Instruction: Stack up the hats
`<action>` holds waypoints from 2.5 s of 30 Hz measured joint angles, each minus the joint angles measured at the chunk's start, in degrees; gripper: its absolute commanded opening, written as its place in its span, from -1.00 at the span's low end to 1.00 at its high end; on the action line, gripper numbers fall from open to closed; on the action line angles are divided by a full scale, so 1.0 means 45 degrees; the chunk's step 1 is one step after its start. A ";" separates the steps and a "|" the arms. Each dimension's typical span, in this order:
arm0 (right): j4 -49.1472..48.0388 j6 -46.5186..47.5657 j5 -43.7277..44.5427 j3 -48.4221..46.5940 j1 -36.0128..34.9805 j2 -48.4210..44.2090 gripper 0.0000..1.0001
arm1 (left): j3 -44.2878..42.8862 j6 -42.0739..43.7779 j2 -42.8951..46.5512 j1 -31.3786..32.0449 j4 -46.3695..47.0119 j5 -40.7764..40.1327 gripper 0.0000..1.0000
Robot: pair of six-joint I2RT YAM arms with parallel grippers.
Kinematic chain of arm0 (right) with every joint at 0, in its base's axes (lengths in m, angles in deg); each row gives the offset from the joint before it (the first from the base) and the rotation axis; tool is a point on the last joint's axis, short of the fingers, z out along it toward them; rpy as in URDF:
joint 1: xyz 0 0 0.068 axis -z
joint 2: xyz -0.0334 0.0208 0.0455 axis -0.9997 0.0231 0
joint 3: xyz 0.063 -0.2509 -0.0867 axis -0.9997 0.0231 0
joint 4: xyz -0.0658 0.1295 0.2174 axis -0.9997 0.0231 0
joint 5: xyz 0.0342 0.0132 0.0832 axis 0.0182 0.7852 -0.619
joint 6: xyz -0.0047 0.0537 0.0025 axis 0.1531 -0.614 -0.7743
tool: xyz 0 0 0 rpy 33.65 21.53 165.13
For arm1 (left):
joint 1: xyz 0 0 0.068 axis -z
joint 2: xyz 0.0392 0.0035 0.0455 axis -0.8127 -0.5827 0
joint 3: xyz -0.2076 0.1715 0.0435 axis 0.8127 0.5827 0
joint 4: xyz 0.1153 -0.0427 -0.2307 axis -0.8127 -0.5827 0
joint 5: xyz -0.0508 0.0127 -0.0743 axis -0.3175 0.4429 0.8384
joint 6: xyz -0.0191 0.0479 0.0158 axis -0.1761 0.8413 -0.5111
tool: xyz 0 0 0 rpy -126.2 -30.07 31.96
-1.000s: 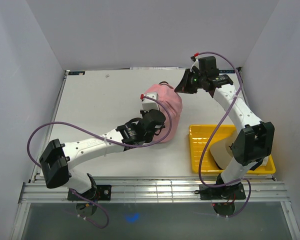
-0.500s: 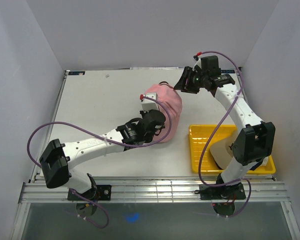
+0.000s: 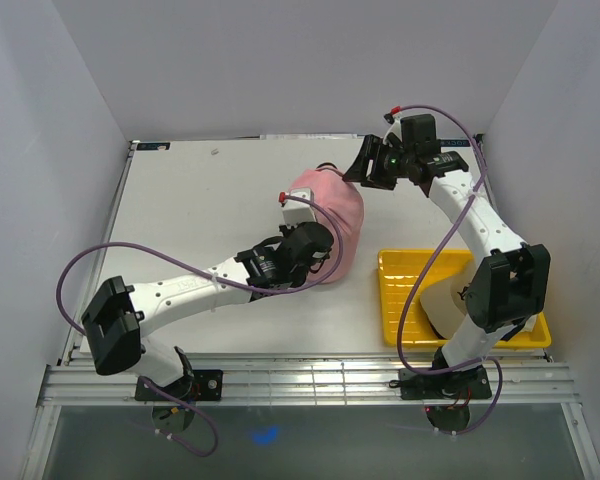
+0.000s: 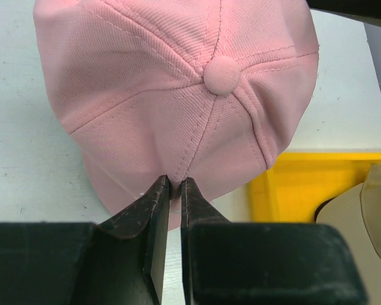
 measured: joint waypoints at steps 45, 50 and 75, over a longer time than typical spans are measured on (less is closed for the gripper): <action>-0.0160 -0.0034 -0.0243 -0.0879 0.0019 0.0903 -0.74 | -0.0423 -0.0019 -0.0520 0.0000 -0.0743 0.0112 -0.60; -0.0044 0.0107 -0.0131 -0.1025 0.0063 0.1088 -0.04 | -0.0423 -0.0024 -0.0520 0.0000 -0.0753 0.0112 -0.59; 0.1219 0.0733 -0.0369 -0.2589 -0.0389 0.1753 0.14 | -0.0437 -0.0024 -0.0520 0.0000 -0.0782 0.0194 -0.60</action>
